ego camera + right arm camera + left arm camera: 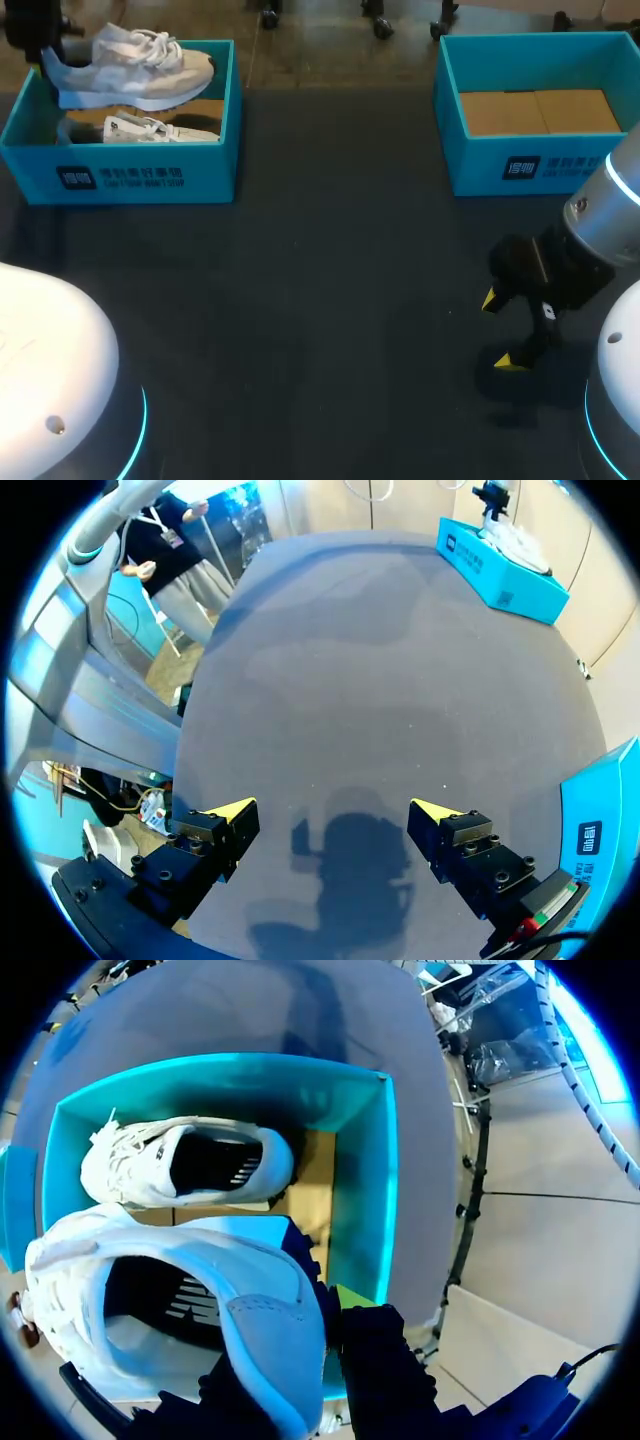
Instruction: Take the shoe out of the shoebox, open the shoe tongue, remove and reinsert the insole, then place the shoe into the shoebox
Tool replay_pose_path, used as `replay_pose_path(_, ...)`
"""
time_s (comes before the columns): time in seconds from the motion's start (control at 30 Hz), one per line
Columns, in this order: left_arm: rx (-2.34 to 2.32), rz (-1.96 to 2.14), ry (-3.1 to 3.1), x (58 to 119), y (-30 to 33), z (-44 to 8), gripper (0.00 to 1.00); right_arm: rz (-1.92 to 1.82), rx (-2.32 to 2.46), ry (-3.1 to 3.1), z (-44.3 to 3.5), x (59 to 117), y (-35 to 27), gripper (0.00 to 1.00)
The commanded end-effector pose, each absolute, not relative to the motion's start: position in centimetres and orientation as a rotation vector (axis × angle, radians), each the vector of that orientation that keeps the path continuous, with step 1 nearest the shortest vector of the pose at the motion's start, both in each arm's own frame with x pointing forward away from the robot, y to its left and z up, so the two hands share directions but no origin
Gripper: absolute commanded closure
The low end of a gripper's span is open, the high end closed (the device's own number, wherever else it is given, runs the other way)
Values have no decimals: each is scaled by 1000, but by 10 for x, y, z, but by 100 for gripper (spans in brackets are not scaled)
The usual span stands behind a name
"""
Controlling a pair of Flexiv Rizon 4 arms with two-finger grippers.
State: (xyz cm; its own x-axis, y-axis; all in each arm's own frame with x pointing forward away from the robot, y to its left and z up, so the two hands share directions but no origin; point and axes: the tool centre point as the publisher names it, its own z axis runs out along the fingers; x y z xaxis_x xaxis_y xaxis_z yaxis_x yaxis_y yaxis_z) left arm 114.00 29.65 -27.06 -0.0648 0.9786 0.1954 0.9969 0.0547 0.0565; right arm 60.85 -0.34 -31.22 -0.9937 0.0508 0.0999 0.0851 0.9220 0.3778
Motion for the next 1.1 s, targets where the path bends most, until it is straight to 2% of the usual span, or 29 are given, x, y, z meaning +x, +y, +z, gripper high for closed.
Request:
replay_pose_path(0.03,-2077,-273,-2193,1144,294,-274,100,-594,-105,-2994,-313,608,-3,0)
replay_pose_path(0.47,-2065,-257,-2193,1189,294,-283,100,-594,-105,-2994,-313,608,-3,0)
replay_pose_path(1.1,-2047,-245,-2171,1196,304,-307,100,-594,-105,-2994,-313,608,-3,0)
